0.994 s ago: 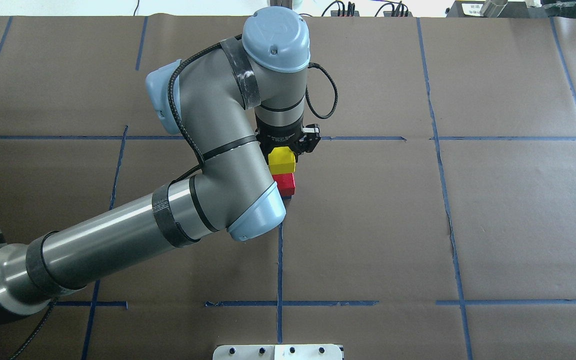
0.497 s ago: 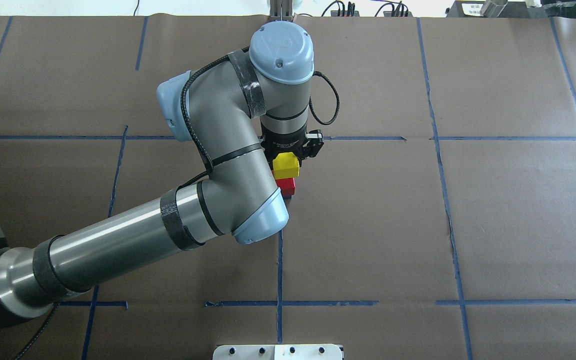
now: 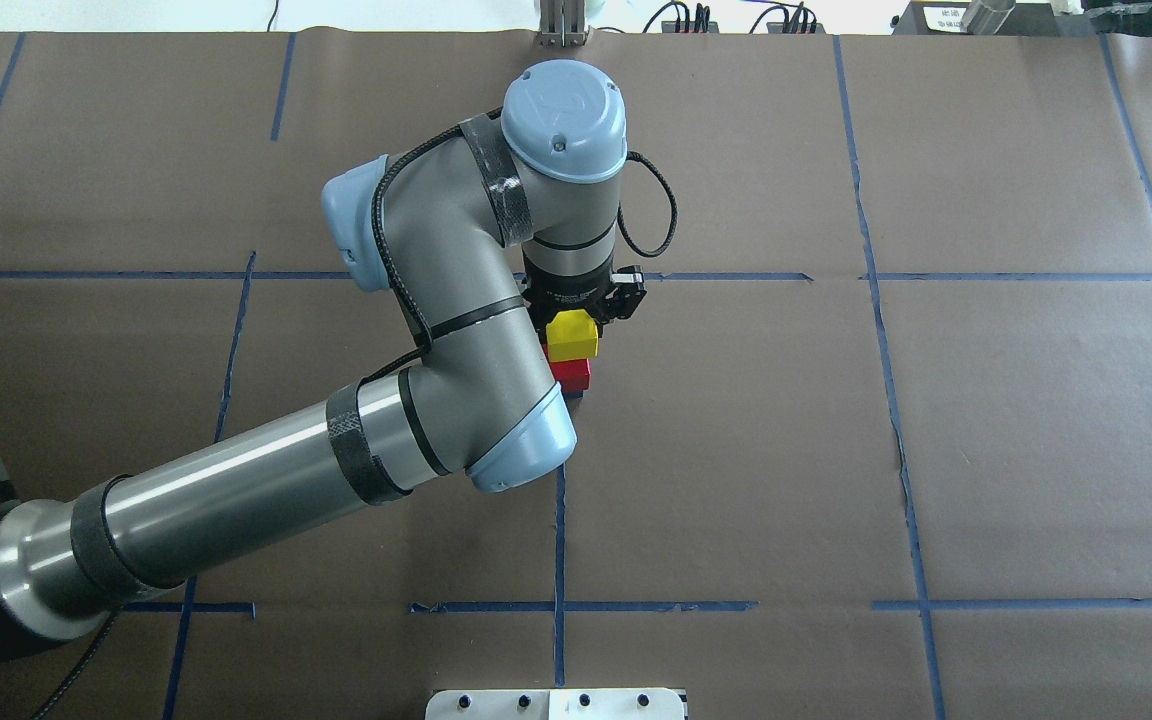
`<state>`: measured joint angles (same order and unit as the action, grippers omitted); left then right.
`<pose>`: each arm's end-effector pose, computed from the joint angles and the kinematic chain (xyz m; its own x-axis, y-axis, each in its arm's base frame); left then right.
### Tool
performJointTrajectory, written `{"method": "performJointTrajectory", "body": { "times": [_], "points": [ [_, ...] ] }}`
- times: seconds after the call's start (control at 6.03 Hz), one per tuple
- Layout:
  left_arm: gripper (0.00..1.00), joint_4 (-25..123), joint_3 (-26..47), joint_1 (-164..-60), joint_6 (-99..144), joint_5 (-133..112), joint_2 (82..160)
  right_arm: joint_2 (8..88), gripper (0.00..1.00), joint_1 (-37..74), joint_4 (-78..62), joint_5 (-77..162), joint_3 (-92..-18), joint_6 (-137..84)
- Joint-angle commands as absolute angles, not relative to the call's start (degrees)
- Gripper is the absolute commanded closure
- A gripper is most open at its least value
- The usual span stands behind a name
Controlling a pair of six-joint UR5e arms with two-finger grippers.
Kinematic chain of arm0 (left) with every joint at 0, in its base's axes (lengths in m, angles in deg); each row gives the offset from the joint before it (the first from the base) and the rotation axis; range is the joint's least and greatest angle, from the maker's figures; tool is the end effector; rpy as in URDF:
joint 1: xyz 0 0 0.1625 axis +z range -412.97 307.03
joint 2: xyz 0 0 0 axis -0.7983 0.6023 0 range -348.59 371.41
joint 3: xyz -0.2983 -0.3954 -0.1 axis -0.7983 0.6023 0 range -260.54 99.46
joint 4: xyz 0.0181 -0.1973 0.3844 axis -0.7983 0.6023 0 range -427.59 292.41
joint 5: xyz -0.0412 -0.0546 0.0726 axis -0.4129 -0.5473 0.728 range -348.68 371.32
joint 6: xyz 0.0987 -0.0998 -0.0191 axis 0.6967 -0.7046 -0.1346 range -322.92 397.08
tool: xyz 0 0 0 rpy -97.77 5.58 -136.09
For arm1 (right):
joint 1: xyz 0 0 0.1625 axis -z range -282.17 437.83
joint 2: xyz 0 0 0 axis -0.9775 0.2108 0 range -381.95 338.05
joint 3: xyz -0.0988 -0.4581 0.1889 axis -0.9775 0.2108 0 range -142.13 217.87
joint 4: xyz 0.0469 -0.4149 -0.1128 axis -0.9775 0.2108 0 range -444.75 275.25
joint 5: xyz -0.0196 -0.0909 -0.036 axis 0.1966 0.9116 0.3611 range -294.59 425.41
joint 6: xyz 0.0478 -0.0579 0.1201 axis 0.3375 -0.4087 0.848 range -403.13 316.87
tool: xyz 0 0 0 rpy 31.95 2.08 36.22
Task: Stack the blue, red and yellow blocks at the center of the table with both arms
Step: 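Carry the yellow cube with the left gripper and lower it onto the red cube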
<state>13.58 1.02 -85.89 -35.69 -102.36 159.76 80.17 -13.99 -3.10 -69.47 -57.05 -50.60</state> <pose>0.6766 -0.5291 0.1452 0.6861 -0.1213 -0.7173 0.0766 0.9926 -0.0946 0.0462 -0.4025 0.8065 0.7068 -0.1216 0.6969 0.0606 0.9919 0.1116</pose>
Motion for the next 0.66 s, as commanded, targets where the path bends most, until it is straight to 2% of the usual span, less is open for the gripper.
{"method": "performJointTrajectory", "body": {
  "times": [0.0,0.5],
  "points": [
    [0.68,13.62,0.93,-85.75,-35.43,-102.06,159.69,80.17,0.00,-13.93,-3.10,-69.41,-56.96,-50.61],
    [0.22,13.62,1.46,-85.75,-35.25,-102.06,158.81,80.17,0.00,-13.93,-3.10,-69.41,-56.96,-50.60]
  ]
}}
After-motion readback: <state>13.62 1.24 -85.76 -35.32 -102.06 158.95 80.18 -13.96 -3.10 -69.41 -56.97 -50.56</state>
